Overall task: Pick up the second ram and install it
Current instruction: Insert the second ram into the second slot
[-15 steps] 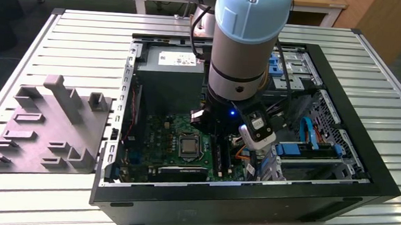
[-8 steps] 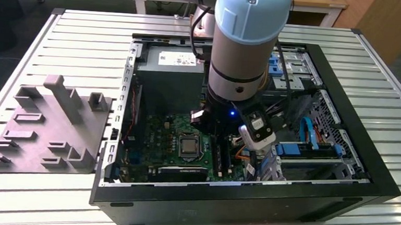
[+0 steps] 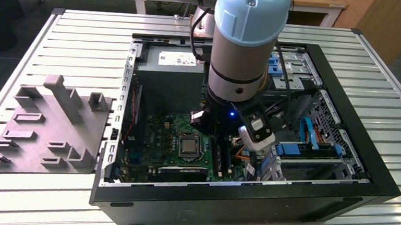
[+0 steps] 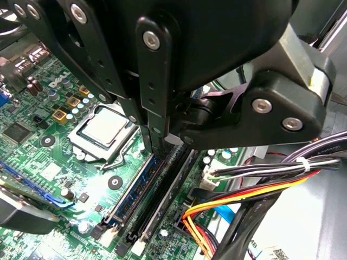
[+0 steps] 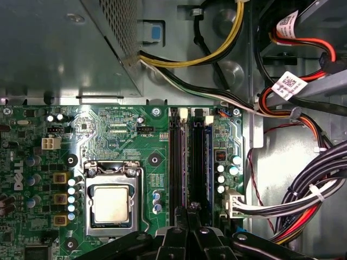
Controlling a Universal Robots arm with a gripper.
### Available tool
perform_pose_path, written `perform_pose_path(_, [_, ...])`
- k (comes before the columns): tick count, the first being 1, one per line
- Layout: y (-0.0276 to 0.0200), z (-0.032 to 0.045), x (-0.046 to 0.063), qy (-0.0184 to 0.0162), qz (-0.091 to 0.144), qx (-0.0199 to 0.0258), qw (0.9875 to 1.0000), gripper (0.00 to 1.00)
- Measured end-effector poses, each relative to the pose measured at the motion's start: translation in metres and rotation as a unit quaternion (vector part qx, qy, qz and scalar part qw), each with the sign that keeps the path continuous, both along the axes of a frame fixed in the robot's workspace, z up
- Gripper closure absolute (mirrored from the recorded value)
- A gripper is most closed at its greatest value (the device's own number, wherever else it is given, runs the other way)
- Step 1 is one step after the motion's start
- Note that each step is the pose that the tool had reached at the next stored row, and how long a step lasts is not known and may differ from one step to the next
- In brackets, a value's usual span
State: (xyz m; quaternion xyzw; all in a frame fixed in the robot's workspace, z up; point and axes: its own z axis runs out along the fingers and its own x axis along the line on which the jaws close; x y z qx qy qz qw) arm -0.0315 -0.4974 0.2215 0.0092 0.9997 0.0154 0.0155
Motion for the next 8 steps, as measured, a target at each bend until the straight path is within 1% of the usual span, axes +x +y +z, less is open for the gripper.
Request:
perform_pose_path(3, [0.0000,-0.0001,0.0000,0.0001,0.000,-0.0001,1.0000,0.89])
perform_pose_path(8, [0.0000,-0.0028,0.0000,0.0000,0.000,0.0000,1.0000,0.89])
